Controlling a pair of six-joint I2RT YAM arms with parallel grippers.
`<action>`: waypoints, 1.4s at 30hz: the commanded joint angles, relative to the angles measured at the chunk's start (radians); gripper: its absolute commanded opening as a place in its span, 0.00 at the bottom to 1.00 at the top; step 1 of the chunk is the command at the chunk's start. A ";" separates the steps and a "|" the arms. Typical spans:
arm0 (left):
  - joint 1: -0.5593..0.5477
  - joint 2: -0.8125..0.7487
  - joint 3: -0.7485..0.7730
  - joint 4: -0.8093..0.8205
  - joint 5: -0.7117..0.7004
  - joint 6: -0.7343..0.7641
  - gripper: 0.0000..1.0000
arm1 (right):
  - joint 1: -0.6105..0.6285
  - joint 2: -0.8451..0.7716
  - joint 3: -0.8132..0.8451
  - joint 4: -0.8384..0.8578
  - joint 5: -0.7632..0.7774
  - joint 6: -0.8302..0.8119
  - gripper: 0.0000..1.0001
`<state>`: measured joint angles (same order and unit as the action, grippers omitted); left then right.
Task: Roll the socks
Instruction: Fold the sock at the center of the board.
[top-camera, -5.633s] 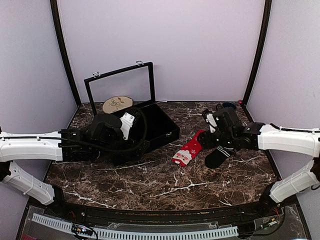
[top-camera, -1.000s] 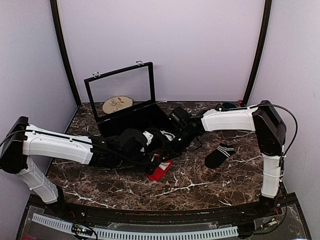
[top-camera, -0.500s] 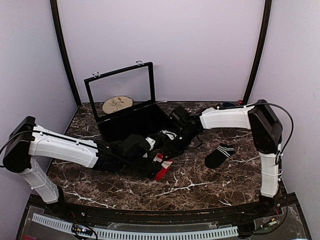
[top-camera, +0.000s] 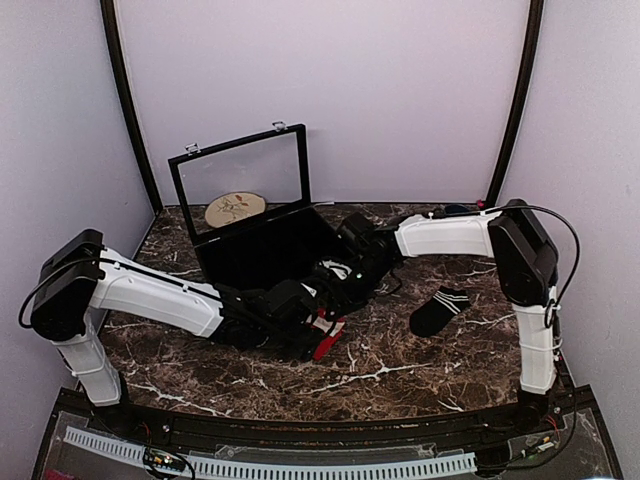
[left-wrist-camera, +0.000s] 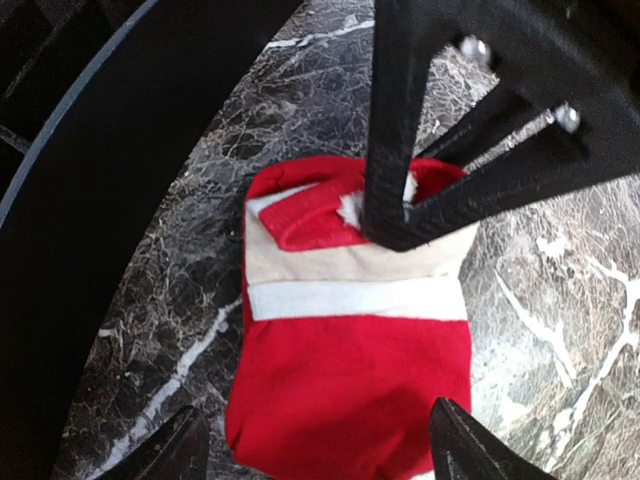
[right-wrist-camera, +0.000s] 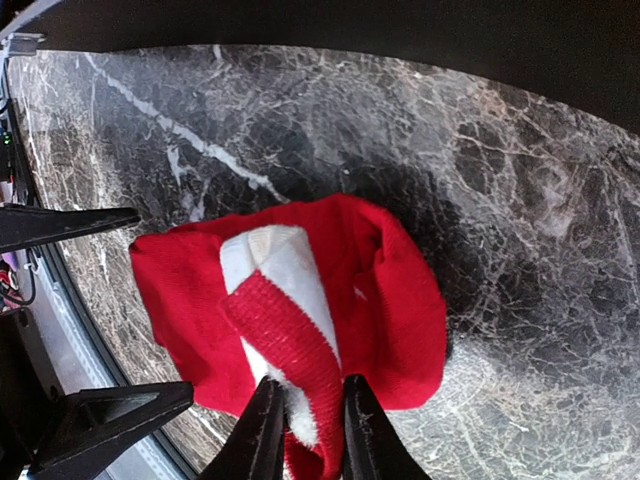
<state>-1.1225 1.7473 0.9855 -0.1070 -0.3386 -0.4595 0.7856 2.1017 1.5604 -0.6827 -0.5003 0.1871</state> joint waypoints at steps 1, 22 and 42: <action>-0.005 0.016 0.037 -0.045 -0.037 -0.025 0.79 | -0.008 0.021 0.029 -0.009 0.017 -0.018 0.20; -0.005 0.069 0.053 -0.109 -0.030 -0.094 0.77 | -0.009 0.057 0.063 -0.002 0.186 -0.032 0.28; -0.005 0.053 0.054 -0.126 -0.027 -0.125 0.76 | -0.002 -0.107 -0.087 0.147 0.486 0.007 0.29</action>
<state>-1.1225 1.8214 1.0203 -0.1940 -0.3565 -0.5701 0.7841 2.0876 1.5131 -0.6098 -0.0990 0.1696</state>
